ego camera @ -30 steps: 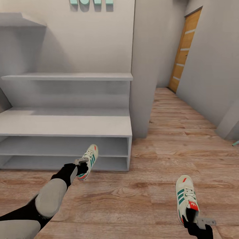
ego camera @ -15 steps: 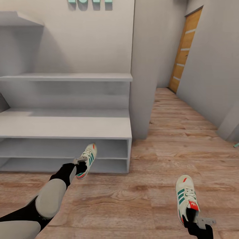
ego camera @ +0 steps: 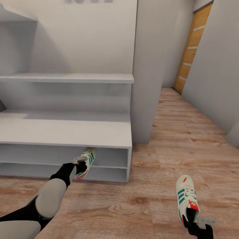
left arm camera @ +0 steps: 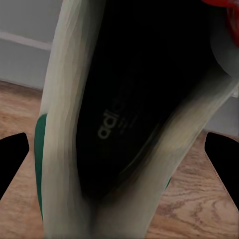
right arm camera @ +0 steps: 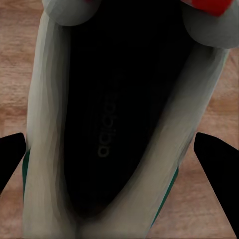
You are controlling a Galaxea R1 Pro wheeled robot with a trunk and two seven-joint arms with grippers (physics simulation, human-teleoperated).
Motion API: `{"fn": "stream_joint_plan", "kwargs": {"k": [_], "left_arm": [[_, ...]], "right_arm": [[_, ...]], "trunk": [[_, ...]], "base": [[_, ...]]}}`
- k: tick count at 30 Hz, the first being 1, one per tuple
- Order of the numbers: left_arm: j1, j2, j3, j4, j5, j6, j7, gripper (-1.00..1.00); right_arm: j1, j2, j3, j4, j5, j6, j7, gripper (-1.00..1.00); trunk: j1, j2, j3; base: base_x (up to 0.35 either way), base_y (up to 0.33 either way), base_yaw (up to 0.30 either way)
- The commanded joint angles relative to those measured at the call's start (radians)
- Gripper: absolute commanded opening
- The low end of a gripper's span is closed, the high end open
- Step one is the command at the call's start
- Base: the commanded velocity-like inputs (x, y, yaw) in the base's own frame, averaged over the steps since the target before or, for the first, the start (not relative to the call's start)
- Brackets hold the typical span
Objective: Pick up the two gym shoes and the two sandals from the corridor floor and place them onto the hallstand (shoe rack) in the corridor, making sure they are on the rack and not on the floor. Arrange them so the two gym shoes are next to each other and the two sandals are next to each other.
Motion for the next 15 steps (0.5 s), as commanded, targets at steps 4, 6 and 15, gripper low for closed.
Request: {"fn": "stream_joint_plan", "kwargs": {"k": [4, 6, 15], "left_arm": [[0.0, -0.001, 0.008, -0.004, -0.01, 0.005, -0.008, -1.0], [0.0, -0.001, 0.008, -0.005, -0.01, 0.005, -0.008, -1.0], [-0.001, -0.001, 0.008, -0.006, -0.01, 0.005, -0.008, -1.0]], "right_arm": [[-0.001, 0.0, -0.009, 0.001, 0.007, -0.003, 0.006, -1.0], [-0.001, 0.0, -0.009, 0.001, 0.007, -0.003, 0.006, -1.0], [-0.001, 0.0, -0.009, 0.001, 0.007, -0.003, 0.006, -1.0]], "trunk": [[0.0, 0.0, -0.001], [0.0, 0.0, -0.001], [0.0, 0.0, -0.002]], "base": [[0.063, -0.02, 0.014], [0.018, -0.006, 0.004], [0.001, 0.0, 0.0]]}}
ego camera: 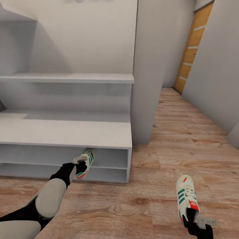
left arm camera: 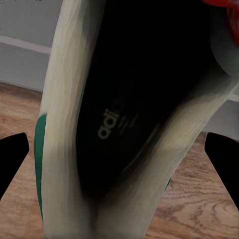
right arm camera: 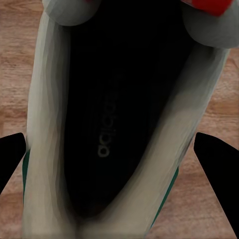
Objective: Pick up the two gym shoes and the two sandals from the corridor floor and place them onto the hallstand (shoe rack) in the corridor, making sure they are on the rack and not on the floor. Arrange them so the two gym shoes are next to each other and the two sandals are next to each other.
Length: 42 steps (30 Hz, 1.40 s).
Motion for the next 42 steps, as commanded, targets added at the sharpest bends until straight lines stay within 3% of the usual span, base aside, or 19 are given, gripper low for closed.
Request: {"fn": "stream_joint_plan", "kwargs": {"k": [1, 8, 15, 18, 32, 35, 42], "left_arm": [[-0.001, -0.001, 0.008, -0.003, -0.01, 0.004, -0.008, -1.0], [-0.001, -0.001, 0.008, -0.002, -0.007, 0.004, -0.008, -1.0], [0.0, 0.0, 0.007, -0.004, 0.036, 0.003, -0.008, -1.0], [-0.001, -0.001, 0.007, -0.004, 0.038, 0.003, -0.008, -1.0], [-0.001, 0.0, 0.002, -0.005, 0.038, 0.003, -0.006, -1.0], [-0.012, -0.015, -0.009, -0.01, 0.04, -0.014, -0.002, -1.0], [0.0, -0.006, -0.006, -0.011, 0.039, -0.053, -0.003, -1.0]], "right_arm": [[-0.001, 0.0, -0.009, 0.001, 0.007, -0.003, 0.006, -1.0], [-0.001, 0.0, -0.009, 0.001, 0.007, -0.004, 0.006, -1.0], [-0.001, 0.0, -0.01, 0.0, 0.007, -0.004, 0.004, -1.0], [-0.001, 0.0, -0.01, -0.001, 0.007, -0.004, 0.004, -1.0], [-0.001, -0.001, -0.01, -0.001, 0.009, -0.005, 0.005, -1.0], [-0.001, 0.012, -0.01, -0.002, 0.01, -0.006, 0.004, -1.0], [-0.001, 0.012, -0.01, -0.002, 0.01, -0.006, 0.004, -1.0]], "trunk": [[0.0, 0.0, -0.001], [0.0, 0.0, -0.008], [0.007, -0.014, -0.019], [0.019, -0.035, -0.029], [0.019, -0.035, -0.035], [0.019, -0.035, -0.035], [0.019, -0.035, -0.035]], "base": [[0.0, 0.0, 0.0], [0.0, 0.0, 0.0], [0.0, 0.0, 0.0], [0.0, 0.0, 0.0], [0.0, 0.0, 0.0], [0.0, 0.0, 0.0], [0.0, 0.0, 0.0]]}}
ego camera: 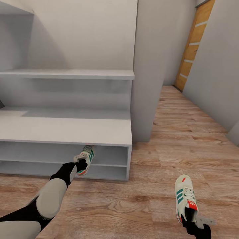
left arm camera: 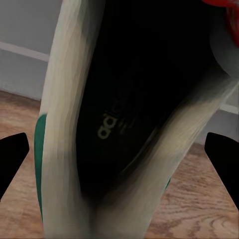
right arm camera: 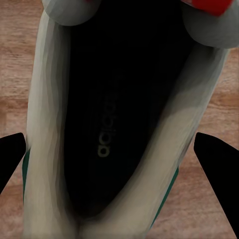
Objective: Pick up the two gym shoes and the two sandals from the corridor floor and place them onto the hallstand (shoe rack) in the corridor, making sure they are on the rack and not on the floor. Arrange them so the two gym shoes are next to each other and the two sandals are next to each other.
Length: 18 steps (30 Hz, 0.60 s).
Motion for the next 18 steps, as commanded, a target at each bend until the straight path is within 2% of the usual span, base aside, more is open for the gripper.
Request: {"fn": "stream_joint_plan", "kwargs": {"k": [1, 18], "left_arm": [[0.0, -0.001, 0.008, -0.001, -0.011, -0.001, -0.007, -1.0], [0.001, -0.011, -0.004, 0.009, -0.014, -0.096, -0.008, -1.0]], "right_arm": [[-0.001, 0.0, -0.009, 0.001, 0.007, -0.003, 0.006, -1.0], [-0.001, 0.0, -0.009, 0.001, 0.007, -0.004, 0.006, -1.0]], "trunk": [[0.0, 0.0, -0.001], [0.0, 0.0, -0.001]], "base": [[0.0, 0.0, 0.0], [0.0, 0.0, 0.0]]}}
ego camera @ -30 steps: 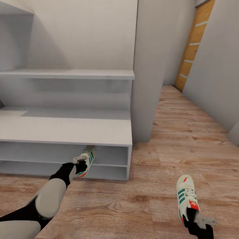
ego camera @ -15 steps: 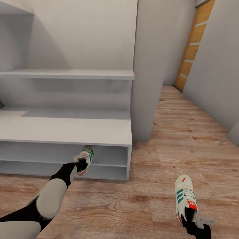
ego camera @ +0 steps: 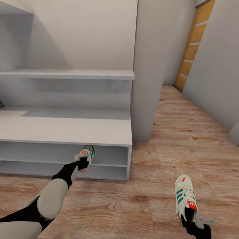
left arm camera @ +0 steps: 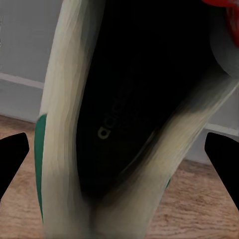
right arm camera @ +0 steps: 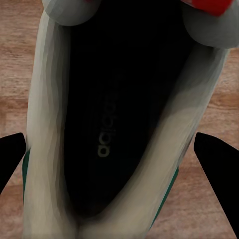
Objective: Pick up the two gym shoes and the two sandals from the corridor floor and place them onto the hallstand (shoe rack) in the corridor, making sure they are on the rack and not on the floor. Arrange them so the two gym shoes are next to each other and the two sandals are next to each other.
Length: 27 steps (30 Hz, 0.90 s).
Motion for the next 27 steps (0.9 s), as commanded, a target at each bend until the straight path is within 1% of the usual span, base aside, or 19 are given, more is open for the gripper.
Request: {"fn": "stream_joint_plan", "kwargs": {"k": [1, 9, 10, 17, 23, 27], "left_arm": [[0.0, -0.001, 0.008, -0.004, -0.01, -0.001, -0.008, -1.0], [0.0, -0.001, 0.008, -0.004, -0.01, -0.046, -0.009, -1.0], [0.0, -0.001, 0.008, -0.004, -0.01, -0.084, -0.01, -1.0], [-0.002, -0.002, 0.009, -0.004, -0.01, -0.084, -0.018, -1.0], [-0.002, -0.002, 0.009, -0.004, -0.008, -0.084, -0.018, -1.0], [-0.002, -0.002, 0.008, -0.004, -0.008, -0.084, -0.02, -1.0]], "right_arm": [[-0.001, 0.0, -0.009, 0.001, 0.007, -0.003, 0.006, -1.0], [-0.001, 0.0, -0.009, 0.0, 0.005, -0.004, 0.006, -1.0], [-0.001, 0.0, -0.009, 0.0, 0.005, -0.004, 0.006, -1.0], [-0.001, 0.0, -0.012, -0.001, 0.005, -0.004, 0.005, -1.0], [-0.001, 0.0, -0.012, -0.001, 0.005, -0.004, 0.004, -1.0], [-0.001, 0.0, -0.012, -0.001, 0.005, -0.004, 0.004, -1.0]], "trunk": [[0.0, 0.0, -0.001], [0.0, 0.0, -0.001], [0.004, -0.007, -0.004], [0.03, -0.056, -0.033], [0.03, -0.056, -0.039], [0.046, -0.084, -0.055]], "base": [[0.0, 0.0, 0.0], [0.0, 0.0, 0.0], [0.0, 0.0, 0.0], [0.0, 0.0, 0.0], [0.0, 0.0, 0.0], [0.0, 0.0, 0.0]]}}
